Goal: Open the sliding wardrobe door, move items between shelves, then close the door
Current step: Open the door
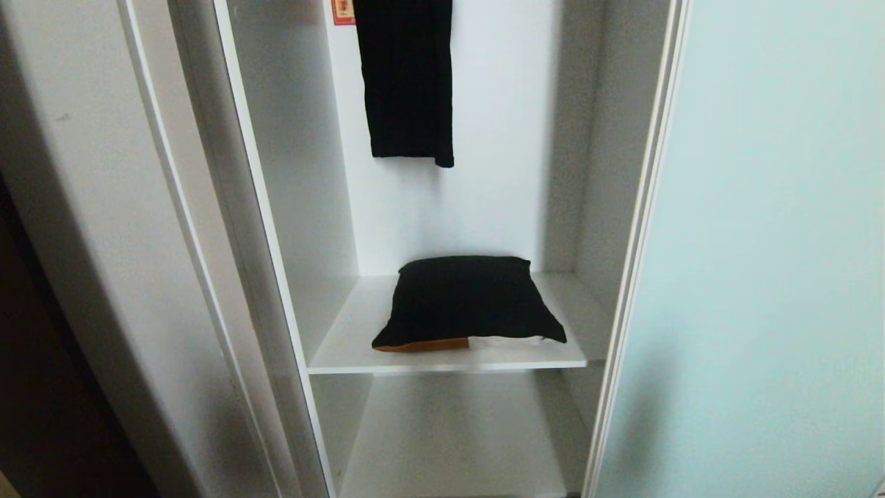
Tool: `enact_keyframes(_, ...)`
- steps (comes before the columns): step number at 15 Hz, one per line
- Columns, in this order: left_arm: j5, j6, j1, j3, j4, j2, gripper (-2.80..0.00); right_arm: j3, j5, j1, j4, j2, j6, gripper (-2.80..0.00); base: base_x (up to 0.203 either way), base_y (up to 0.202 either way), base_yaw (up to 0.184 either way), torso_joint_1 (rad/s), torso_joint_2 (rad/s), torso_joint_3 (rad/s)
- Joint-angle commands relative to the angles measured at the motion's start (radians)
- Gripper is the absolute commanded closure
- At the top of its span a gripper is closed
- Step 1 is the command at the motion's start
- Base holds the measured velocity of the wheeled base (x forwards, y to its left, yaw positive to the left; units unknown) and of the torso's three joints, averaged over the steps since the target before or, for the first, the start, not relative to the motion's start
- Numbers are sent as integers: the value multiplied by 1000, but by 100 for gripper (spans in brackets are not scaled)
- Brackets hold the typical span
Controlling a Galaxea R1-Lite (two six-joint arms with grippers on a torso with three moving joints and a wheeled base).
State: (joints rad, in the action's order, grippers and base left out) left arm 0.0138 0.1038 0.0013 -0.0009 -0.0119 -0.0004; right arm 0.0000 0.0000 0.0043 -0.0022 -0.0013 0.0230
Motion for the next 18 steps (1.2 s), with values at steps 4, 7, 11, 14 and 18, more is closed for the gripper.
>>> enact_keyframes(4,0,0,0,2,-2,2,0,0,0,0,-1,0,0,0,0,0,0,0,0,0)
enact_keyframes(7,0,0,0,2,-2,2,0,0,0,0,-1,0,0,0,0,0,0,0,0,0)
enact_keyframes(11,0,0,0,2,-2,2,0,0,0,0,-1,0,0,0,0,0,0,0,0,0)
enact_keyframes(14,0,0,0,2,-2,2,0,0,0,0,-1,0,0,0,0,0,0,0,0,0)
enact_keyframes(18,0,0,0,2,-2,2,0,0,0,0,-1,0,0,0,0,0,0,0,0,0)
